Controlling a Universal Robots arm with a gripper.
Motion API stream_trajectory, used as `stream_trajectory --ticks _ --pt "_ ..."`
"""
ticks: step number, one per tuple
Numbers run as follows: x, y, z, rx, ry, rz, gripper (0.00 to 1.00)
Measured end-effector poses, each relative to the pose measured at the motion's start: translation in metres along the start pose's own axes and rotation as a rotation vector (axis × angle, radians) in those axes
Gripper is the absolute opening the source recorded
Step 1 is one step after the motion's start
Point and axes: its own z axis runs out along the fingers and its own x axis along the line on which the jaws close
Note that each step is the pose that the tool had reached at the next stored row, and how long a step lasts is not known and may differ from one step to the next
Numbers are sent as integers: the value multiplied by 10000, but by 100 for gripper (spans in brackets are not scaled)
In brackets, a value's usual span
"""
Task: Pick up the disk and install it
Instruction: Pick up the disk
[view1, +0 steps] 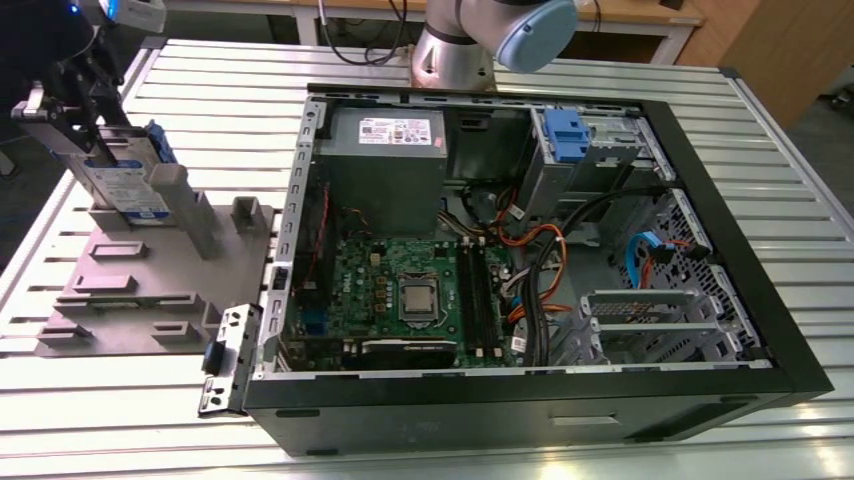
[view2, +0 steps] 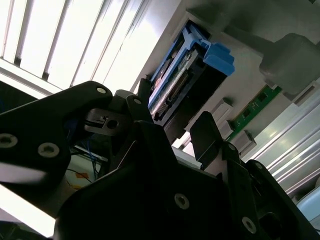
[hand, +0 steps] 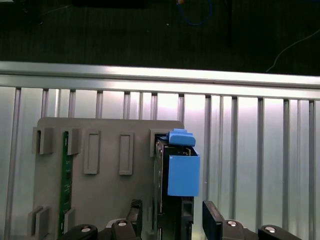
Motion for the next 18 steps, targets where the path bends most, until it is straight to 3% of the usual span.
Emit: stream_trajectory --ticks 12,15,18 --pt "0 -1 2 3 -2 23 58" --pt "0 -1 2 3 -1 24 45" --pt "0 -1 2 4 -3 59 45"
